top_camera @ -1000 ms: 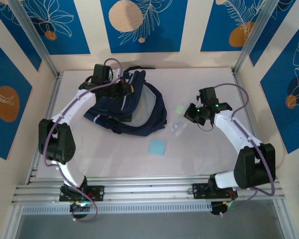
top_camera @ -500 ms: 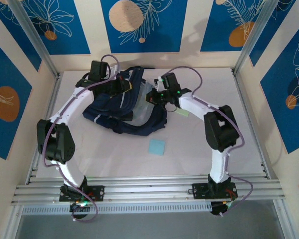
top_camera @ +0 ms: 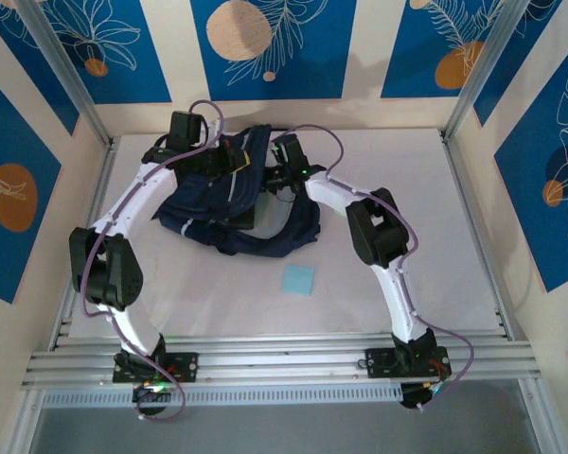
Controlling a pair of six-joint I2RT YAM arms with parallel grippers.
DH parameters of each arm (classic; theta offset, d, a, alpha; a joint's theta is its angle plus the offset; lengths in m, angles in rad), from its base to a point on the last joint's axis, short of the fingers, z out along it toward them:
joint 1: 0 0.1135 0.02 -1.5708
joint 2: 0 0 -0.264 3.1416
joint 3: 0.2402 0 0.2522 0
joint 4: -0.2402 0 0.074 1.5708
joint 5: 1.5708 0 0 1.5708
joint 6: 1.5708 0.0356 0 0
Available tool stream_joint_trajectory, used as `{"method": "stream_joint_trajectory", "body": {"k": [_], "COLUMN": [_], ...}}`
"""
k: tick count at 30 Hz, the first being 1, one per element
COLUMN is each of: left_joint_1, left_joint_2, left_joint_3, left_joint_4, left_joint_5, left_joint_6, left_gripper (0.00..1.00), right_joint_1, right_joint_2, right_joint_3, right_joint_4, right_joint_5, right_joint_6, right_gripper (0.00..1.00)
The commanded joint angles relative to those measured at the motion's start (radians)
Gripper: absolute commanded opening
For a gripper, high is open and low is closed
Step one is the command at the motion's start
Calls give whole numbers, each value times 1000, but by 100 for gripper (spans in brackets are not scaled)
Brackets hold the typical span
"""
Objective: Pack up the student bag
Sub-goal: Place the loose stationery in the student bag.
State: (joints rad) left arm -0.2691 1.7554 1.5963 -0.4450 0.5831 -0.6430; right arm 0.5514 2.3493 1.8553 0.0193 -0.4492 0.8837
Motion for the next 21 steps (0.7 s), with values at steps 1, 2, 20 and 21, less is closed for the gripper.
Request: {"method": "stream_joint_trajectory", "body": {"k": [1,2,20,21], "left_joint_1": [2,2,2,1], "left_joint_2": [-28,-30,-19,-17], "left_joint_3": [58,57,15,5], "left_joint_4": [139,137,177,184], "left_joint_5": [112,111,50,50], "left_joint_6": [-35,-34,-47,-52], "left_gripper": [0,0,0,0], "right_joint_1": [28,28,-69,-75], "right_joint_2": [62,75,-376,-391], "right_joint_3": [98,123,-386,-411], "right_joint_4": [14,-2,-64,-67], "right_joint_5": [-7,5,96,99], "right_joint_6": [86,96,-6,-14], "right_gripper": [0,0,56,56]}}
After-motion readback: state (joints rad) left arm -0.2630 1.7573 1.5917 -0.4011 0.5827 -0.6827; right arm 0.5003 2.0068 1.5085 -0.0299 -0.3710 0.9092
